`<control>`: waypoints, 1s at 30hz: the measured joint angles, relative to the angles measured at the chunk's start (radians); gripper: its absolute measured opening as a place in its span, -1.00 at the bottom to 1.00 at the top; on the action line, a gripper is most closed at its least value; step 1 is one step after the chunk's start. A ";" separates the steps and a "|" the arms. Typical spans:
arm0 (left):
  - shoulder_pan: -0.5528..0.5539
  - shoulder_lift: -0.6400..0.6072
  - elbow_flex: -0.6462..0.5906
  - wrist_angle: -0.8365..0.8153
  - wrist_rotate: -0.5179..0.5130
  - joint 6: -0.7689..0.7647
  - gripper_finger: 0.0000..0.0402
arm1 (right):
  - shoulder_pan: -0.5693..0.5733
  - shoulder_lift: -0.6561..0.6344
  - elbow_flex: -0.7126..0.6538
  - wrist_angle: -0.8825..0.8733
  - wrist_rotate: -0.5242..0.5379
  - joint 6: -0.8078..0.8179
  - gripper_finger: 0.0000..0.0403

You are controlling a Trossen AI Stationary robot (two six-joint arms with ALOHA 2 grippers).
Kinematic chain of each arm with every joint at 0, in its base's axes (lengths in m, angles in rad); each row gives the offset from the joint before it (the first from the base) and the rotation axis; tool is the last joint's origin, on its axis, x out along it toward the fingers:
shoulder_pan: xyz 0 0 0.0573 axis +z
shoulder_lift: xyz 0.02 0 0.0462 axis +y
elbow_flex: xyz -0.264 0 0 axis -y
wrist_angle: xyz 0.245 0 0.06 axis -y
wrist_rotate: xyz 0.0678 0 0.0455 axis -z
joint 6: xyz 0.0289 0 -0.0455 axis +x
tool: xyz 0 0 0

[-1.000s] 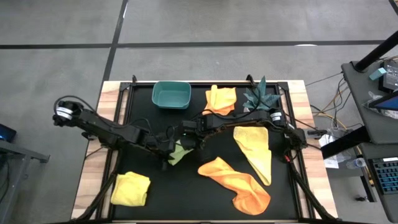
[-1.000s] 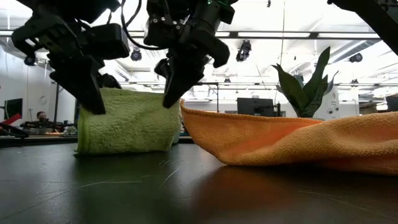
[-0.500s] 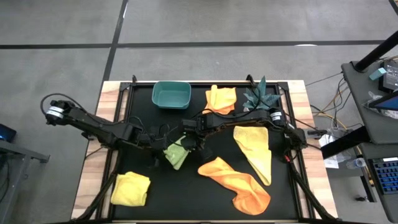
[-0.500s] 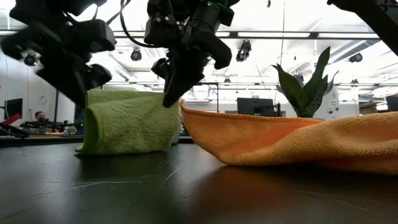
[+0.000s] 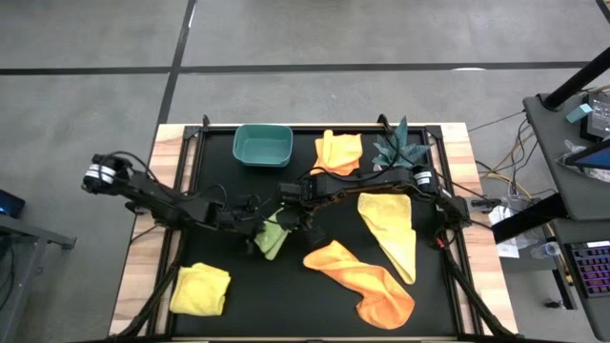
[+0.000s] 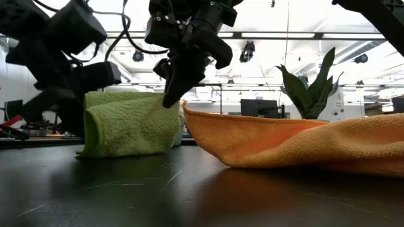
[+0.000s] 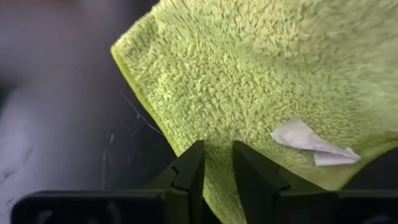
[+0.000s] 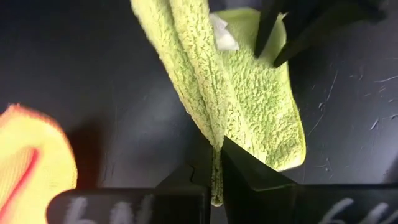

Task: Fold microfiber towels
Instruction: Fold the green microfiber cloth

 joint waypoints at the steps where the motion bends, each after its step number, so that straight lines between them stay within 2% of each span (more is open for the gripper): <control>1: 0.000 0.013 0.000 0.009 0.000 0.000 -0.70 | 0.000 0.000 0.000 0.013 -0.002 0.005 -0.96; 11: 0.000 0.042 0.000 0.056 0.002 0.000 -0.77 | -0.019 0.033 -0.008 0.073 -0.010 0.011 -0.96; 22: 0.000 0.037 -0.002 0.060 0.003 0.001 -0.77 | -0.112 0.058 -0.010 0.155 -0.005 0.139 -0.96; 30: 0.000 0.037 -0.003 0.061 0.003 0.002 -0.77 | -0.115 0.094 -0.007 0.176 -0.006 0.122 -0.95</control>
